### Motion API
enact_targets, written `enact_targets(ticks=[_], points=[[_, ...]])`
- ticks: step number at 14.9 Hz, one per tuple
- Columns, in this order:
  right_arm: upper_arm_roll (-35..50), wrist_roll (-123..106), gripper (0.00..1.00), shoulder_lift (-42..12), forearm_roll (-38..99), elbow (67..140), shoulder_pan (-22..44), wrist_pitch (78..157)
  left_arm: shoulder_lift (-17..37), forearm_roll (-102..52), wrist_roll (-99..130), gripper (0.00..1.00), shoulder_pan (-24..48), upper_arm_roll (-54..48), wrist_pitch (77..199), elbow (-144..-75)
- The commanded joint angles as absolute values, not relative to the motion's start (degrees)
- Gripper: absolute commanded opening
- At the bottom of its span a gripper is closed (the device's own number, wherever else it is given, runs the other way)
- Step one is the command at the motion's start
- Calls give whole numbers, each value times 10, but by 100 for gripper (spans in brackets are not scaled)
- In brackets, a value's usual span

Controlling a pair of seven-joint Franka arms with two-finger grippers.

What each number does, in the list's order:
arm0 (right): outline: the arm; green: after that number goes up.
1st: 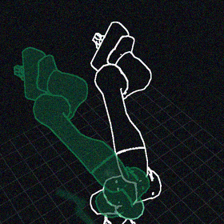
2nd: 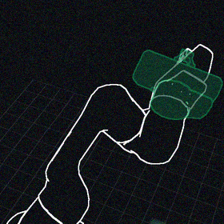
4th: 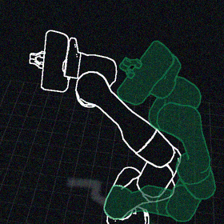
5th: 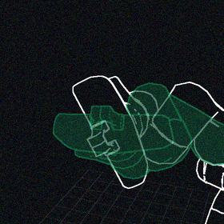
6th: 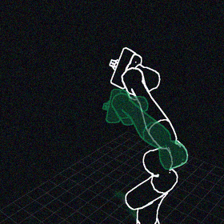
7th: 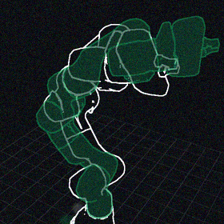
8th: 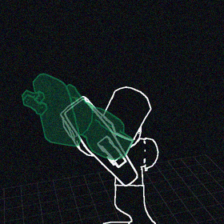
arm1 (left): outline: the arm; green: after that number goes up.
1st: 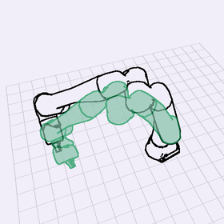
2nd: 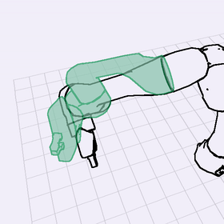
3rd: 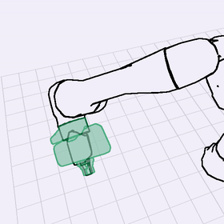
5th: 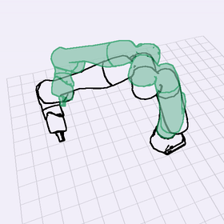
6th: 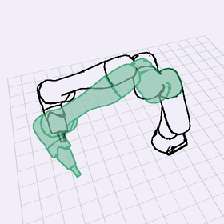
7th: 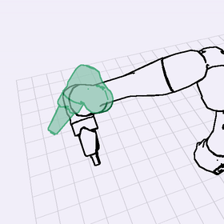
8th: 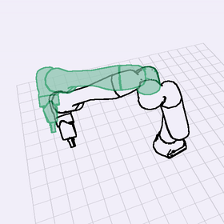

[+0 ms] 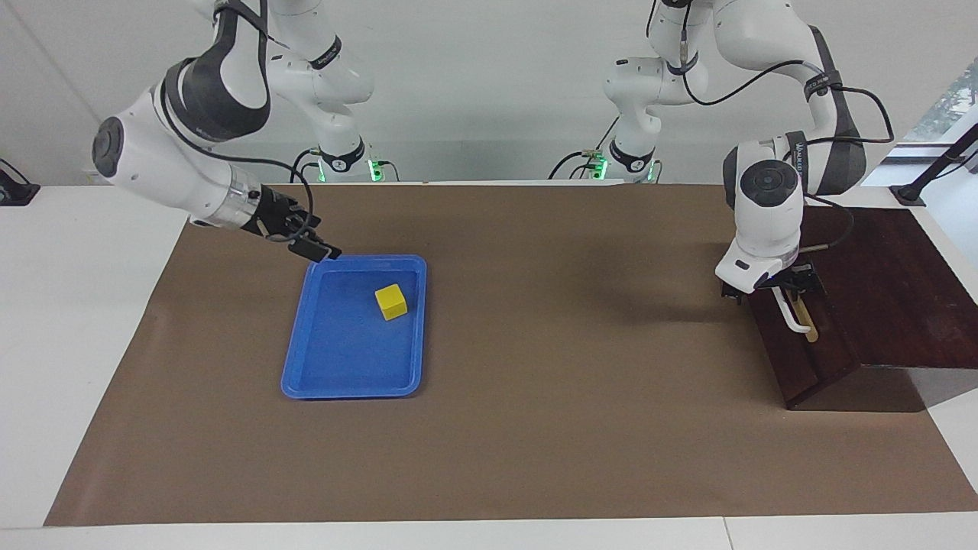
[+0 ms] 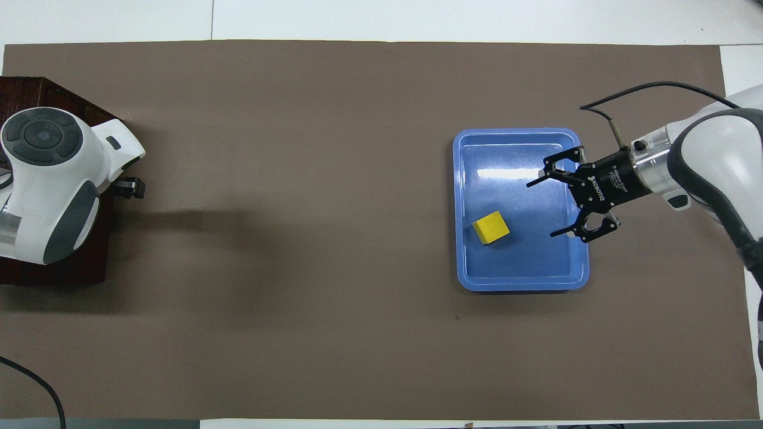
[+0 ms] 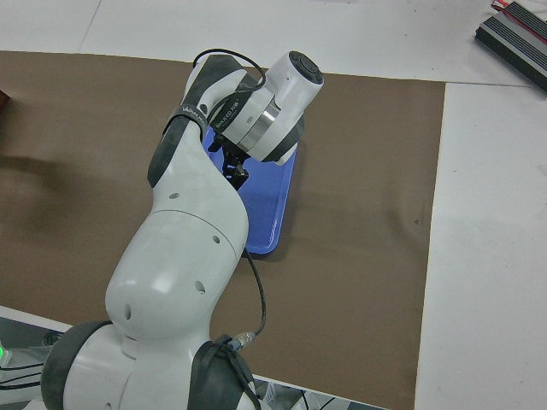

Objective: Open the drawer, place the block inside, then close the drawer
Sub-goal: 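Pull the drawer open with the left gripper while the right gripper reaches the tray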

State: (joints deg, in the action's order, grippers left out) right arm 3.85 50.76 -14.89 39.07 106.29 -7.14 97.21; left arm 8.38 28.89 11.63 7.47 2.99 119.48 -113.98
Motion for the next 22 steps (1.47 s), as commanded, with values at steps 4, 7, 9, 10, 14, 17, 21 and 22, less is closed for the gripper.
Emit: enact_targets(ticks=[4, 7, 9, 10, 14, 17, 21, 22], points=[[42, 436, 100, -235, 431, 1027, -79, 969, 65, 272, 162, 100, 78, 27, 1211, -1172], [41, 435, 100, -240, 445, 1034, -76, 974, 59, 272, 163, 100, 101, 25, 1211, -1185], [41, 433, 100, -256, 460, 1034, -80, 976, 59, 242, 172, 100, 117, 24, 1210, -1185], [41, 430, 100, -263, 466, 1034, -78, 982, 59, 231, 173, 100, 128, 24, 1210, -1185], [41, 430, 100, -272, 478, 1034, -71, 992, 59, 200, 173, 100, 164, 24, 1208, -1183], [40, 430, 100, -272, 476, 1034, -71, 978, 58, 192, 173, 100, 190, 24, 1203, -1179], [40, 414, 100, -272, 467, 1035, -54, 983, 59, 185, 173, 100, 203, 25, 1200, -1176], [40, 412, 100, -272, 457, 1035, -48, 985, 59, 185, 170, 100, 203, 25, 1192, -1172]])
